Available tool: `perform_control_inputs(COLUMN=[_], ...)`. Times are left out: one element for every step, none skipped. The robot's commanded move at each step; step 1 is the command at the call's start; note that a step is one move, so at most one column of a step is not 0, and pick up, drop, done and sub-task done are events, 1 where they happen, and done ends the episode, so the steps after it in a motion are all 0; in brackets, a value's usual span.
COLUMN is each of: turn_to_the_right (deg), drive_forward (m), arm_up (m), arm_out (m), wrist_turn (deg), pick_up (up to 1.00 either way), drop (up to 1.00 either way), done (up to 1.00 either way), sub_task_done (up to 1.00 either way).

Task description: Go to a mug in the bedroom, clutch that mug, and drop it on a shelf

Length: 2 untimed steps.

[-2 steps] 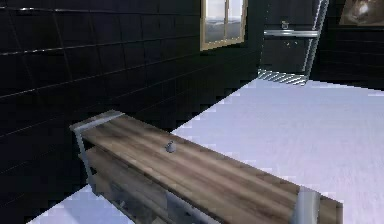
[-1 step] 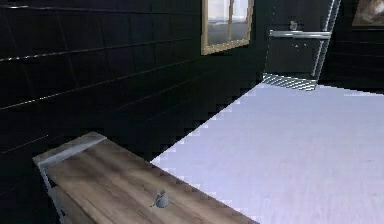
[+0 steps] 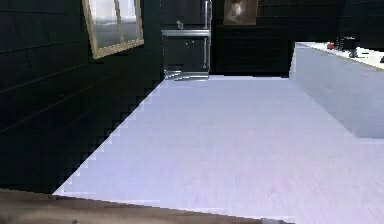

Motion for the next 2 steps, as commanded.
perform_control_inputs(turn_to_the_right=[-15.0, 3.0], drive_forward=[0.0, 0.0], arm_up=[0.0, 0.0], arm_out=[0.0, 0.0], wrist_turn=[0.0, 0.0], pick_up=[0.0, 0.0], drop=[0.0, 0.0], done=[0.0, 0.0], sub_task_done=[0.0, 0.0])
